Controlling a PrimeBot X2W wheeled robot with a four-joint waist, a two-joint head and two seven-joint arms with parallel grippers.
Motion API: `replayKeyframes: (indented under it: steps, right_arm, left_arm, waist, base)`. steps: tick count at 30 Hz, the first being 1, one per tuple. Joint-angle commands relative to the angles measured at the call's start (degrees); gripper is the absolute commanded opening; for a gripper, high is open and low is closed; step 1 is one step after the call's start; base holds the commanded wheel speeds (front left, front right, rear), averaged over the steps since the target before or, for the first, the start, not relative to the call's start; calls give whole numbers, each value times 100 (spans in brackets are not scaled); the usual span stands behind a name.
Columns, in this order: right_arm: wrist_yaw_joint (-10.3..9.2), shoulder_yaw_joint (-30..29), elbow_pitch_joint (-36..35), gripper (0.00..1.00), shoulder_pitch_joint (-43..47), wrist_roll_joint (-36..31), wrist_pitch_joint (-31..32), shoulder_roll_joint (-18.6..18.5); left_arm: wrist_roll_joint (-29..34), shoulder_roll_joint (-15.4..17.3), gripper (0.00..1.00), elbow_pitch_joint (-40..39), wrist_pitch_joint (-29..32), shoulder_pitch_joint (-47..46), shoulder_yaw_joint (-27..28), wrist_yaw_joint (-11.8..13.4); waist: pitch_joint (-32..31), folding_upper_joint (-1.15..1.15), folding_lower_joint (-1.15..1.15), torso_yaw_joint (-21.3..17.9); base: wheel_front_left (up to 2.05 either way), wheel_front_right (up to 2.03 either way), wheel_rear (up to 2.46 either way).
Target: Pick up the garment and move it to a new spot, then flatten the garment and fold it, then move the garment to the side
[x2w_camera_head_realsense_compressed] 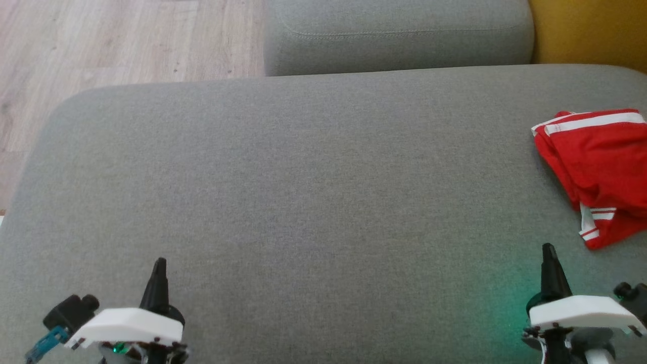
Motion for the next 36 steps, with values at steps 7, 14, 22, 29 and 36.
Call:
replayKeyframes:
  steps: [7, 14, 22, 29, 36]
  right_arm:
    - [-2, 2, -299, 0, -338, 632, 145, -25]
    - [-3, -29, -370, 0, -365, 1124, 260, -27]
    - [-3, -61, -441, 0, -393, 1615, 375, -29]
    - [-3, -92, -512, 0, -420, 2106, 490, -31]
    - [-3, -123, -583, 0, -448, 2595, 605, -33]
  left_arm:
    - [-589, 24, 0, -235, 148, -355, 257, -92]
    - [-1055, 24, 0, -253, 267, -411, 334, -145]
    - [-1521, 23, 0, -271, 386, -466, 412, -198]
    - [-1987, 23, 0, -290, 505, -522, 490, -252]
    - [-2450, 22, 0, -308, 624, -577, 568, -304]
  waist:
    - [0, 0, 0, -31]
    - [1, 0, 0, -60]
    - [2, 0, 0, -88]
    - [2, 0, 0, -117]
    - [3, 0, 0, -145]
  base:
    - [0, 0, 0]
    - [0, 0, 0]
    - [0, 0, 0]
    - [0, 0, 0]
    - [0, 0, 0]
